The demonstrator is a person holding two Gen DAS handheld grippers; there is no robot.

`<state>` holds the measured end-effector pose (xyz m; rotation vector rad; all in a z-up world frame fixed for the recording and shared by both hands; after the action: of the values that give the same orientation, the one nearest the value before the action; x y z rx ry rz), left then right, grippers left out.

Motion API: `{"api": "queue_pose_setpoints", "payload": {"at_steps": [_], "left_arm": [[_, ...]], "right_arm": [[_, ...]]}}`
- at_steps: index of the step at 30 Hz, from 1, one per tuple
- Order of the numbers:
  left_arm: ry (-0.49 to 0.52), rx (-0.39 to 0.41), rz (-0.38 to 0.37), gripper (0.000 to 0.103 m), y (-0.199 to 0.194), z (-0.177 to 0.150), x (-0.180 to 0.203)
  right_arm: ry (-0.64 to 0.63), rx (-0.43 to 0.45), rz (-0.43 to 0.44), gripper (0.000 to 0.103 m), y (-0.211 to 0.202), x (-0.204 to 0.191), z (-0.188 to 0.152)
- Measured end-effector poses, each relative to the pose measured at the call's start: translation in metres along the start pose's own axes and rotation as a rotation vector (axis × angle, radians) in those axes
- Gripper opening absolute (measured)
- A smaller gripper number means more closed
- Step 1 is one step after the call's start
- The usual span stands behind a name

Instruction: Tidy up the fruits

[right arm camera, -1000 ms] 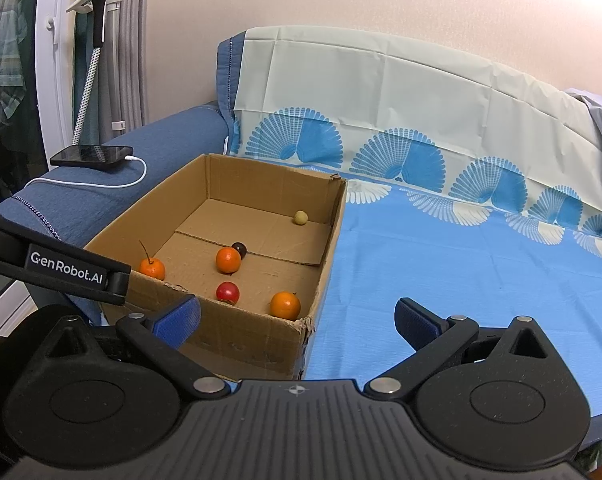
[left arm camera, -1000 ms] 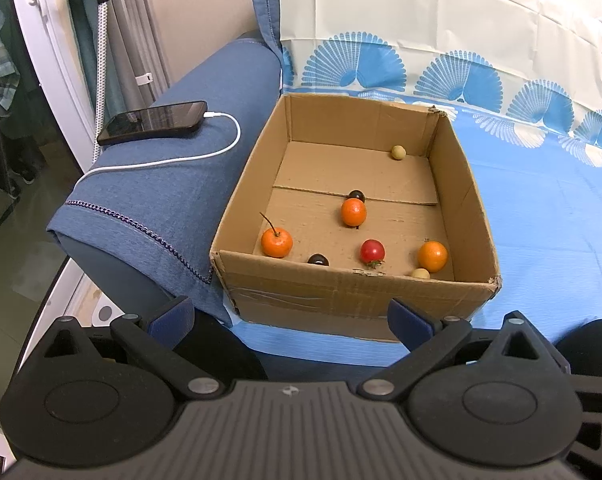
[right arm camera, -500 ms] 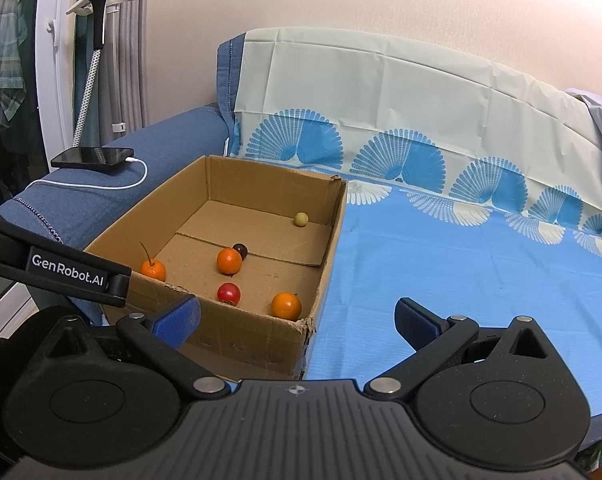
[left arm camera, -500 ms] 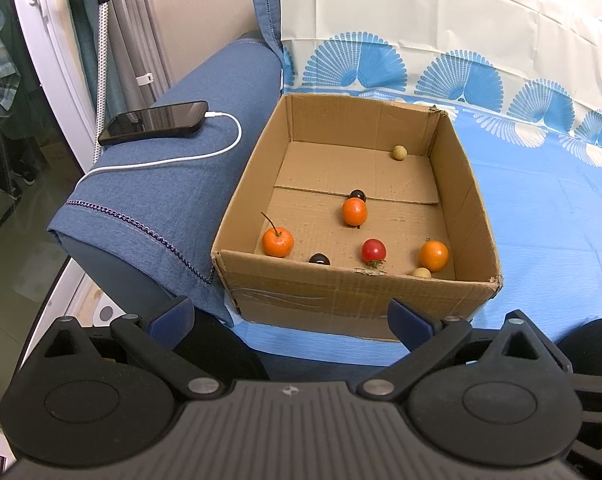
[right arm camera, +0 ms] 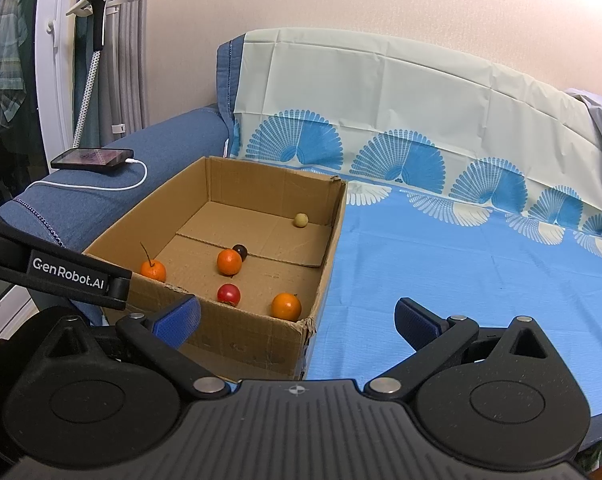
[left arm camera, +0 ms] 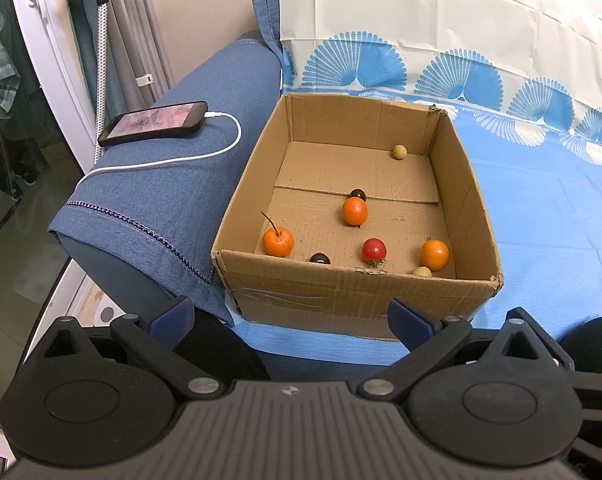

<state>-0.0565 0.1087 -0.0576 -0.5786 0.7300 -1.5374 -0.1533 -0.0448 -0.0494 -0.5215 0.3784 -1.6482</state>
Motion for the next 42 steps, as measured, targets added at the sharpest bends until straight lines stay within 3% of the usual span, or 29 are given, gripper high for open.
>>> {"api": "queue_pose_setpoints", "payload": {"at_steps": [42], "left_arm": [[0.013,-0.007,0.006,0.103,0.0032,0.0001,0.0001]], "right_arm": [[0.001,0.004,0.006,0.102,0.0001,0.0010,0.0012]]}}
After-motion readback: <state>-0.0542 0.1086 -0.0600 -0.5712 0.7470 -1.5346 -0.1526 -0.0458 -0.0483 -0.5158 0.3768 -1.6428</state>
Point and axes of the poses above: each gripper's, at about its wrist camera, not at the fingertips, and y roughly the way its jaws point, x to its right, z to its top, the point moved 3 cm from there along y, roughly the way its jaws point, and after that the axes turned 6 degrees about -y, right-handed, at the moved point
